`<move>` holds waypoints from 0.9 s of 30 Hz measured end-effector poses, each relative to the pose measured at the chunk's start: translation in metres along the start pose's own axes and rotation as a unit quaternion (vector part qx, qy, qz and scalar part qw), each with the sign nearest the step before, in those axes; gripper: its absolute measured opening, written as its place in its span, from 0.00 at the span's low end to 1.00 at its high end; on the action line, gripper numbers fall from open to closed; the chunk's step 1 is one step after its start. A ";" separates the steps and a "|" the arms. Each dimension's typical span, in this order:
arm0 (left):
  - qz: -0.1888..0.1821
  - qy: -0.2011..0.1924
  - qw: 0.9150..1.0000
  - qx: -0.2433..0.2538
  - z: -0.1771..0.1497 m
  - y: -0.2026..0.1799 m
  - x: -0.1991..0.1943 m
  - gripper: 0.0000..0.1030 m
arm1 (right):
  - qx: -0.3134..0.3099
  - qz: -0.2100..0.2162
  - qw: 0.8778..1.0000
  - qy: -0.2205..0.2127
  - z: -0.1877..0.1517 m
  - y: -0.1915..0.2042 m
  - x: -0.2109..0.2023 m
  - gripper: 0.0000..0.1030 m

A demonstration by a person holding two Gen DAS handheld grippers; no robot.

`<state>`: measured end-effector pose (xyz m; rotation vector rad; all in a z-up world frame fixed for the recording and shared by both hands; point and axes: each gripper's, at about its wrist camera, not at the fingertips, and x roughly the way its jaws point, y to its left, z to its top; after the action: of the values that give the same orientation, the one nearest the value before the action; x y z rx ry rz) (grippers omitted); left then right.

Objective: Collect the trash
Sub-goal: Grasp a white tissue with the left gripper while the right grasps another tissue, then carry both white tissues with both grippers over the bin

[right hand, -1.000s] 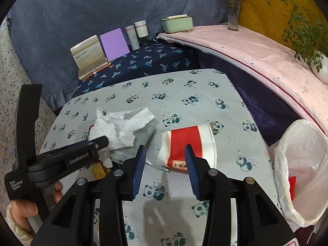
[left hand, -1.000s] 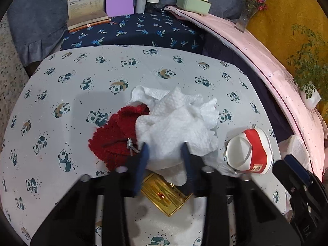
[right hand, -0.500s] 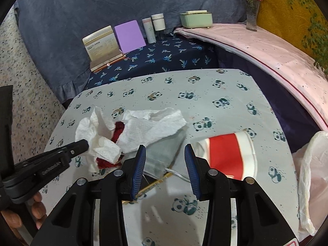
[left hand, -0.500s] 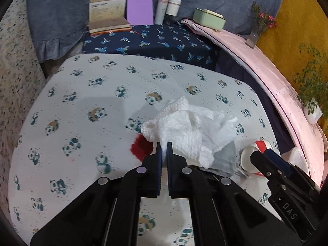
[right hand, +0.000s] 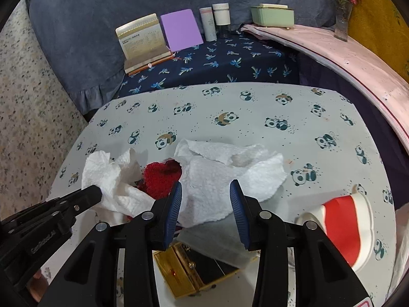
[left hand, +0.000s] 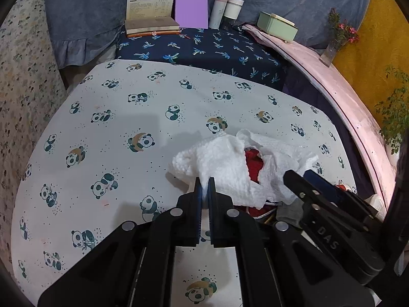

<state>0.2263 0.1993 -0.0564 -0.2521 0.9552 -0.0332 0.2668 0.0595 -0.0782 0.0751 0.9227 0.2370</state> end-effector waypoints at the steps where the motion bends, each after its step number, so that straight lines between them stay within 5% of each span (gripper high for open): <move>1: -0.001 0.000 1.000 0.000 0.000 0.000 0.001 0.04 | 0.000 0.000 1.000 0.003 -0.001 -0.001 0.002 0.28; 7: -0.005 -0.003 1.000 0.007 0.002 -0.007 -0.001 0.04 | 0.003 0.006 1.000 0.007 -0.004 -0.008 0.002 0.03; 27: -0.063 -0.055 0.993 0.082 -0.003 -0.102 -0.064 0.04 | 0.073 -0.030 0.987 -0.143 0.009 -0.081 -0.149 0.02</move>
<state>0.1951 0.1086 0.0165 -0.1614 0.8218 -0.2112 0.2010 -0.0541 0.0300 0.2103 0.6548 0.0989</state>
